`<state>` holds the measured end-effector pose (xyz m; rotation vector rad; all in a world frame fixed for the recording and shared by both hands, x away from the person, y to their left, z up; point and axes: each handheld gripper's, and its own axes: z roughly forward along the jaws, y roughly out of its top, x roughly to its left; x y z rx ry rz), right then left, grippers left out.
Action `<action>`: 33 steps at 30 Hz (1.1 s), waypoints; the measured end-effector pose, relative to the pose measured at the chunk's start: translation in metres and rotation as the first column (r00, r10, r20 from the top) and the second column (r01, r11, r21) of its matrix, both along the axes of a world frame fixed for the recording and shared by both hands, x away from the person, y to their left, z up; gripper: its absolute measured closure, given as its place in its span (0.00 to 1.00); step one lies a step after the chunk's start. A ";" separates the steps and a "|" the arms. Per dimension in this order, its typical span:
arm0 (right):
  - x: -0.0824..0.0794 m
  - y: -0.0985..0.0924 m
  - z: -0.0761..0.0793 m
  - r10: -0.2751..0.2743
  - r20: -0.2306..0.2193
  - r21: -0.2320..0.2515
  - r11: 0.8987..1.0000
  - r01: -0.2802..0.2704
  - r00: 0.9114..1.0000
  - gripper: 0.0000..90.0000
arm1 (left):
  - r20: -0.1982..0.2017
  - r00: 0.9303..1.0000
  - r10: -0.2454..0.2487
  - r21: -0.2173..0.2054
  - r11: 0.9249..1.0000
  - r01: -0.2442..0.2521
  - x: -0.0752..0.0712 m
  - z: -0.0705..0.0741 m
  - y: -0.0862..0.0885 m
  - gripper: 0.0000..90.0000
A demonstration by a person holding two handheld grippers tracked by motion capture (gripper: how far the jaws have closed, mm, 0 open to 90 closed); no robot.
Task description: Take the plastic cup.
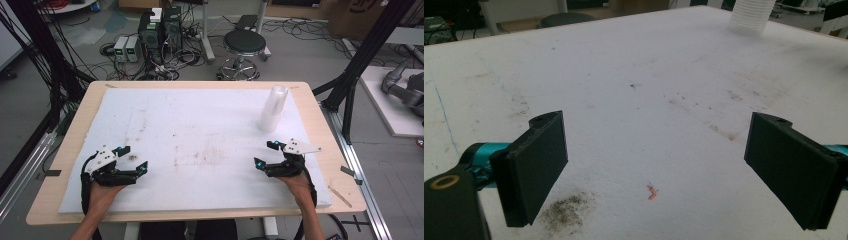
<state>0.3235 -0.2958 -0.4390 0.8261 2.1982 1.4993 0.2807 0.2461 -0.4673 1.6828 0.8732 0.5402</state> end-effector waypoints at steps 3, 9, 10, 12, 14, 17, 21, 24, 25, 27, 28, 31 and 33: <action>-0.002 -0.004 0.008 -0.008 0.001 -0.001 1.000 0.008 1.000 0.17 | 0.000 1.000 0.000 0.002 1.000 0.000 0.000 0.000 0.000 0.11; -0.006 -0.019 0.036 -0.031 -0.014 -0.011 0.999 0.031 0.999 0.17 | -0.012 1.000 -0.008 0.012 1.000 0.008 0.001 0.000 -0.002 0.11; -0.007 -0.021 0.040 -0.035 -0.013 -0.016 0.999 0.035 0.999 0.17 | -0.014 1.000 -0.009 0.013 1.000 0.009 0.002 0.000 -0.002 0.11; -0.006 -0.026 0.048 -0.042 -0.007 -0.023 0.999 0.042 0.999 0.17 | -0.015 1.000 -0.008 0.012 1.000 0.009 0.002 0.000 -0.001 0.11; -0.005 -0.030 0.055 -0.048 -0.001 -0.037 0.998 0.048 0.999 0.17 | -0.016 1.000 -0.009 0.011 1.000 0.010 0.002 0.000 -0.001 0.11; -0.003 -0.034 0.067 -0.062 0.011 -0.054 0.997 0.063 0.998 0.17 | -0.017 1.000 -0.013 0.015 1.000 0.013 0.002 0.000 -0.002 0.11; 0.002 -0.037 0.081 -0.080 0.022 -0.068 0.994 0.081 0.997 0.17 | -0.018 1.000 -0.015 0.020 1.000 0.016 0.002 0.000 -0.002 0.11; 0.008 -0.040 0.089 -0.090 0.028 -0.074 0.993 0.092 0.996 0.17 | -0.021 1.000 -0.022 0.021 1.000 0.022 0.003 0.000 -0.002 0.11; 0.010 -0.041 0.092 -0.097 0.023 -0.074 0.992 0.099 0.995 0.17 | -0.021 1.000 -0.022 0.021 1.000 0.022 0.003 0.000 -0.002 0.11; 0.012 -0.043 0.095 -0.103 0.022 -0.079 0.991 0.104 0.994 0.17 | -0.024 0.999 -0.023 0.020 1.000 0.023 0.003 0.000 -0.002 0.11; 0.015 -0.044 0.097 -0.105 0.026 -0.081 0.991 0.107 0.994 0.17 | -0.023 0.999 -0.023 0.019 1.000 0.024 0.003 0.000 -0.002 0.11; 0.023 -0.048 0.110 -0.122 0.024 -0.082 0.989 0.124 0.992 0.17 | -0.022 0.999 -0.026 0.023 0.999 0.027 0.003 0.000 -0.002 0.11; 0.027 -0.050 0.117 -0.127 0.027 -0.088 0.988 0.128 0.992 0.17 | -0.022 0.999 -0.026 0.023 0.999 0.027 0.003 0.000 -0.002 0.11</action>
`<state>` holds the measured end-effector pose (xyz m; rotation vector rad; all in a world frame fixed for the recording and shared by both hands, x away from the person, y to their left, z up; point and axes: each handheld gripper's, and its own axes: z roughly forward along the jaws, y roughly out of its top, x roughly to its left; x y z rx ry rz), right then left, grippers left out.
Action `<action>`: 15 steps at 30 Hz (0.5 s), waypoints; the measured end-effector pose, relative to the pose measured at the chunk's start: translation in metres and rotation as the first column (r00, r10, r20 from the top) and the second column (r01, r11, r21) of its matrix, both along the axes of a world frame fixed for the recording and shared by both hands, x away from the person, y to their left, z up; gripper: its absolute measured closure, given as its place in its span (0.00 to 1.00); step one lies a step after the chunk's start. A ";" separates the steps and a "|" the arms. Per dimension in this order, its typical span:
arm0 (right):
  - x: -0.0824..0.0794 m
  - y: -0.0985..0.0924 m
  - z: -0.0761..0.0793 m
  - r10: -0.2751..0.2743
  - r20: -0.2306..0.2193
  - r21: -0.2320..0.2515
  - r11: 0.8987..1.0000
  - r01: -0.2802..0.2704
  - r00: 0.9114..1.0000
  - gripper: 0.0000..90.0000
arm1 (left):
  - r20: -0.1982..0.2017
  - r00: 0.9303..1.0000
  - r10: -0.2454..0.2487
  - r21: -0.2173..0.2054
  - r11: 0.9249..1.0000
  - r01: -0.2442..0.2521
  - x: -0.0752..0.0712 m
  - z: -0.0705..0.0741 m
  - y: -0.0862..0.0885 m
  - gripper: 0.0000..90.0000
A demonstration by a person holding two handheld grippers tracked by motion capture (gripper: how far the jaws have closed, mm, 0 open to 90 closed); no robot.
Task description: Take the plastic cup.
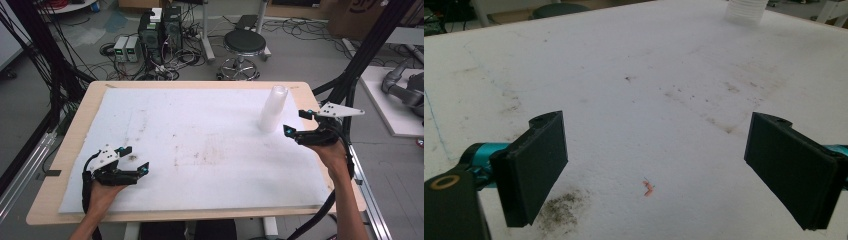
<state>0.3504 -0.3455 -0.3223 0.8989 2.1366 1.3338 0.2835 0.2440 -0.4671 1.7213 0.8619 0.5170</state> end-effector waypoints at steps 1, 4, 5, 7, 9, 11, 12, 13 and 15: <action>0.002 0.000 0.003 -0.007 0.000 0.001 1.000 0.007 1.000 0.17 | -0.001 1.000 0.001 -0.003 1.000 -0.001 0.000 0.000 0.000 0.11; 0.007 -0.001 0.010 -0.028 0.000 0.004 1.000 0.028 1.000 0.17 | -0.001 1.000 0.002 -0.005 1.000 -0.002 0.000 0.000 0.000 0.11; 0.009 -0.001 0.012 -0.032 -0.001 0.005 0.999 0.032 0.999 0.16 | -0.001 1.000 0.002 -0.005 1.000 -0.002 0.000 0.000 0.000 0.11; 0.013 -0.002 0.014 -0.034 -0.003 0.005 0.999 0.034 0.999 0.16 | -0.001 1.000 0.002 -0.003 1.000 -0.002 0.000 0.000 0.000 0.11; 0.018 -0.002 0.016 -0.032 -0.006 -0.008 0.999 0.032 0.999 0.16 | -0.001 1.000 0.001 0.000 1.000 -0.001 0.000 0.000 0.000 0.11; 0.023 -0.003 0.018 -0.038 -0.012 -0.016 0.999 0.038 0.999 0.16 | 0.000 1.000 0.000 0.005 1.000 0.000 0.000 0.000 -0.001 0.11; 0.025 -0.003 0.020 -0.039 -0.014 -0.016 0.999 0.038 0.999 0.16 | 0.000 1.000 0.000 0.005 1.000 0.000 -0.001 0.000 -0.001 0.11; 0.027 -0.003 0.021 -0.044 -0.016 -0.014 0.999 0.044 0.999 0.16 | 0.000 1.000 0.000 0.006 1.000 0.000 0.000 0.000 -0.001 0.11; 0.033 -0.005 0.024 -0.044 -0.014 -0.020 0.999 0.044 0.999 0.16 | 0.002 1.000 0.002 0.002 1.000 -0.002 -0.001 0.000 -0.001 0.11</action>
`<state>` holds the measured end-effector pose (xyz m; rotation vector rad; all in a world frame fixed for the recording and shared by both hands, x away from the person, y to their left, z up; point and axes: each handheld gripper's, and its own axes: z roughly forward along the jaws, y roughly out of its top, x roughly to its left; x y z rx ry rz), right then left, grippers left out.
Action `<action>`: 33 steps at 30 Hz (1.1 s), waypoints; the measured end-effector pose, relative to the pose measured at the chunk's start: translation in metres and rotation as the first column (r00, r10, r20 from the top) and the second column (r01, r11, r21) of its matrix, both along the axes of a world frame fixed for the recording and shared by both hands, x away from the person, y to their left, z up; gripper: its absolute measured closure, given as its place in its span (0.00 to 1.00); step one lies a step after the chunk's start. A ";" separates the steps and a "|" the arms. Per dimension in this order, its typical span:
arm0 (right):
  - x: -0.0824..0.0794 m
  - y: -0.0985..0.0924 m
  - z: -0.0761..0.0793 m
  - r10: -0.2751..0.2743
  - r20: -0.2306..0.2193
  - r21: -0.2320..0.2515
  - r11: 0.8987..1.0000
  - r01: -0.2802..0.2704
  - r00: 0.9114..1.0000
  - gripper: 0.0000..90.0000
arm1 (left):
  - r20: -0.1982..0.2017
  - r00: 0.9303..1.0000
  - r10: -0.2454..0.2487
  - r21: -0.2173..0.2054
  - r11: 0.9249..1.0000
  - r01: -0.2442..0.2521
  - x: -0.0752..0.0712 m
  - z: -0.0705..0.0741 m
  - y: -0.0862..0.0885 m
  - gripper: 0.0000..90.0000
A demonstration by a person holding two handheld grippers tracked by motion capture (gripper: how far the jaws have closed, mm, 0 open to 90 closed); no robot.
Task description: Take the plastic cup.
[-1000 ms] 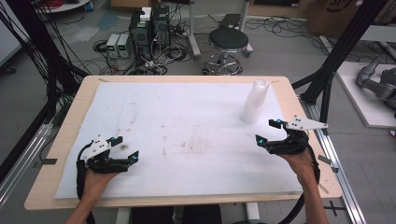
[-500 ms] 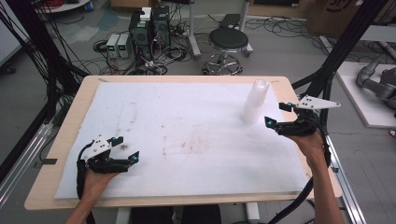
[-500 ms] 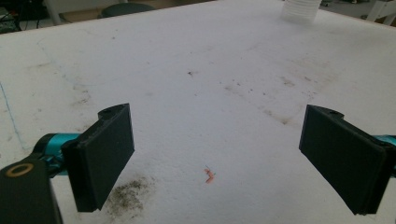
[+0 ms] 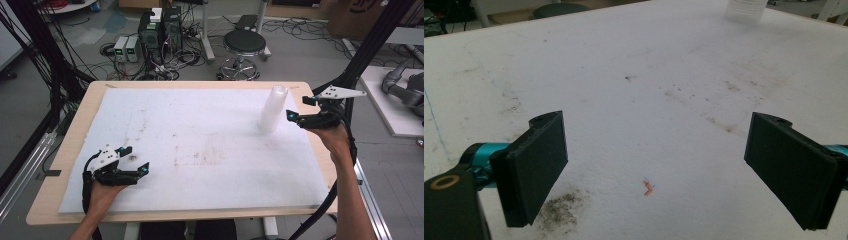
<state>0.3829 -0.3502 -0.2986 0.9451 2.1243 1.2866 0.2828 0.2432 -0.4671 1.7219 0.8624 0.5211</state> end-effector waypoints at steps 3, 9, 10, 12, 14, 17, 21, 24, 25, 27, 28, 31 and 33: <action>0.008 -0.001 0.003 -0.006 -0.002 0.008 1.000 0.006 1.000 0.16 | -0.004 1.000 0.002 -0.012 1.000 -0.002 0.001 0.000 0.001 0.11; 0.027 -0.002 0.004 -0.011 -0.011 0.007 1.000 0.011 1.000 0.15 | -0.013 1.000 0.007 -0.016 1.000 -0.007 0.001 0.000 0.002 0.11; 0.031 -0.002 0.004 -0.008 0.000 0.014 1.000 0.008 1.000 0.15 | -0.014 1.000 0.007 -0.015 1.000 -0.007 0.001 0.000 0.002 0.11; 0.035 -0.001 0.003 -0.017 -0.010 0.028 0.999 0.018 1.000 0.15 | -0.016 1.000 0.008 -0.017 1.000 -0.009 0.002 0.000 0.002 0.11; 0.040 -0.001 0.001 -0.018 -0.017 0.029 0.999 0.018 1.000 0.15 | -0.020 1.000 0.007 -0.016 1.000 -0.007 0.002 0.000 0.001 0.11; 0.045 0.000 -0.001 -0.015 -0.011 0.040 0.999 0.015 1.000 0.15 | -0.020 1.000 0.004 -0.009 1.000 -0.005 0.002 0.000 0.001 0.11; 0.053 0.002 -0.004 -0.029 -0.024 0.045 0.999 0.030 0.999 0.15 | -0.024 1.000 0.005 -0.007 1.000 -0.005 0.003 0.000 0.001 0.11; 0.059 0.005 -0.005 -0.031 -0.028 0.046 0.998 0.033 0.999 0.15 | -0.025 1.000 0.005 -0.006 1.000 -0.005 0.003 0.000 0.001 0.11; 0.059 0.005 -0.005 -0.031 -0.028 0.046 0.998 0.033 0.999 0.15 | -0.025 1.000 0.005 -0.006 1.000 -0.005 0.003 0.000 0.001 0.11; 0.065 0.009 -0.005 -0.029 -0.032 0.034 0.999 0.030 0.999 0.15 | -0.029 1.000 0.006 -0.008 1.000 -0.007 0.003 0.000 0.000 0.11; 0.066 0.009 -0.005 -0.036 -0.037 0.031 0.999 0.038 0.999 0.15 | -0.028 1.000 0.006 -0.006 1.000 -0.006 0.003 0.000 0.000 0.11; 0.071 0.011 -0.005 -0.044 -0.036 0.033 0.998 0.045 0.998 0.15 | -0.026 1.000 0.005 -0.004 1.000 -0.005 0.003 0.000 0.000 0.11; 0.073 0.013 -0.005 -0.039 -0.040 0.027 0.999 0.040 0.998 0.15 | -0.027 1.000 0.002 -0.002 1.000 -0.002 0.003 0.000 0.000 0.11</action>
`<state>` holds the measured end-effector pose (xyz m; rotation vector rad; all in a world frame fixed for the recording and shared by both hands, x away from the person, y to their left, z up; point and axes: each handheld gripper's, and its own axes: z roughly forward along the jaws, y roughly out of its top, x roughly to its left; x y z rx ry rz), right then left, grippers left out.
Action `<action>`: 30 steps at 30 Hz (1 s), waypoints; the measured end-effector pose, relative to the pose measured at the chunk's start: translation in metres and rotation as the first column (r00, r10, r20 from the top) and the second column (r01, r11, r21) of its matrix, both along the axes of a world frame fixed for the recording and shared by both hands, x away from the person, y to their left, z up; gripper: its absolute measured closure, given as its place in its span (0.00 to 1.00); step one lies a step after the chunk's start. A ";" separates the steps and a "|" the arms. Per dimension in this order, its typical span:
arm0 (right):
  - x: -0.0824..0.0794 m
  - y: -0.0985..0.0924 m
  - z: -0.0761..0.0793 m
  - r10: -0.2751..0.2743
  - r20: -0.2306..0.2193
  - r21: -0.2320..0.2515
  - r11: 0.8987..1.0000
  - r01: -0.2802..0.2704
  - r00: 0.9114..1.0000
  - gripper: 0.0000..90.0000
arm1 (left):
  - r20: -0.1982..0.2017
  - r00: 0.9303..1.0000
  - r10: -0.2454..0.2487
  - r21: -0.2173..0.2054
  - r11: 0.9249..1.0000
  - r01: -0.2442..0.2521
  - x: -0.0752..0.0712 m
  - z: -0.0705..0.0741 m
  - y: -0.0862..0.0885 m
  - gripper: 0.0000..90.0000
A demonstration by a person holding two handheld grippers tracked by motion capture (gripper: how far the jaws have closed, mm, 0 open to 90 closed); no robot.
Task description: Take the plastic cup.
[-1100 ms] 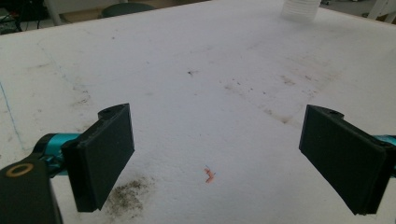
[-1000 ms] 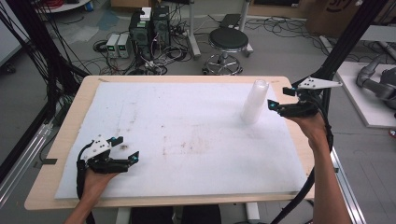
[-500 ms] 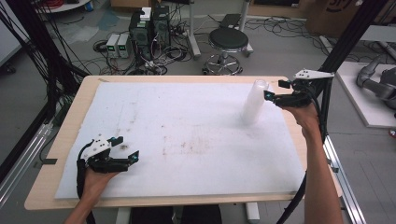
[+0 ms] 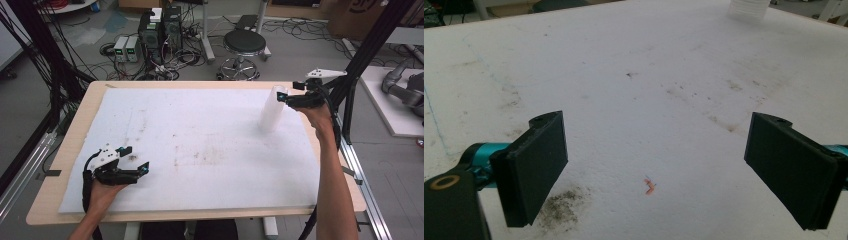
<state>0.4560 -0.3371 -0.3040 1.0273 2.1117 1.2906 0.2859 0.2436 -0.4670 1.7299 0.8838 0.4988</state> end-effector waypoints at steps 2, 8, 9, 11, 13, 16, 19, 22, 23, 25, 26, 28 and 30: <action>0.002 0.002 0.000 0.000 -0.007 -0.012 1.000 0.000 1.000 0.15 | -0.001 1.000 0.000 0.001 1.000 0.000 0.000 0.000 0.000 0.11; 0.010 0.009 -0.004 -0.014 -0.024 -0.025 1.000 0.014 1.000 0.15 | 0.003 1.000 -0.001 0.000 1.000 0.001 0.000 0.000 0.000 0.11; 0.012 0.010 -0.005 -0.016 -0.028 -0.028 1.000 0.015 0.999 0.15 | 0.003 1.000 -0.002 0.002 1.000 0.002 0.000 0.000 0.000 0.11; 0.013 0.013 -0.007 -0.016 -0.028 -0.027 1.000 0.015 0.999 0.15 | 0.001 1.000 -0.003 0.002 1.000 0.003 0.000 0.000 0.000 0.11; 0.014 0.016 -0.008 -0.013 -0.021 -0.040 0.999 0.012 1.000 0.15 | 0.000 1.000 -0.005 0.001 1.000 0.005 0.000 0.000 0.000 0.11; 0.016 0.018 -0.010 -0.024 -0.027 -0.043 0.999 0.022 0.999 0.15 | 0.002 1.000 -0.005 -0.001 1.000 0.005 0.000 0.000 0.000 0.11; 0.018 0.020 -0.013 -0.032 -0.040 -0.058 0.998 0.029 0.999 0.15 | 0.001 1.000 -0.006 -0.001 1.000 0.006 0.000 0.000 0.000 0.11; 0.020 0.021 -0.016 -0.029 -0.054 -0.068 0.997 0.025 0.998 0.15 | -0.001 1.000 -0.006 -0.003 1.000 0.006 0.000 0.000 0.000 0.11; 0.021 0.021 -0.017 -0.032 -0.062 -0.072 0.997 0.028 0.998 0.15 | -0.001 1.000 -0.006 -0.003 1.000 0.006 0.000 0.000 0.000 0.11; 0.022 0.022 -0.019 -0.041 -0.068 -0.087 0.996 0.035 0.997 0.15 | 0.001 1.000 -0.005 -0.003 1.000 0.005 0.000 0.000 0.000 0.11; 0.022 0.022 -0.020 -0.046 -0.076 -0.090 0.995 0.039 0.996 0.15 | 0.001 1.000 -0.005 -0.004 1.000 0.005 0.000 0.000 0.000 0.11; 0.024 0.024 -0.021 -0.048 -0.082 -0.096 0.995 0.040 0.995 0.15 | 0.000 1.000 -0.005 -0.005 1.000 0.005 0.000 0.000 0.000 0.11; 0.025 0.024 -0.023 -0.052 -0.091 -0.104 0.994 0.043 0.995 0.15 | -0.002 1.000 -0.003 -0.008 1.000 0.003 0.000 0.000 0.000 0.11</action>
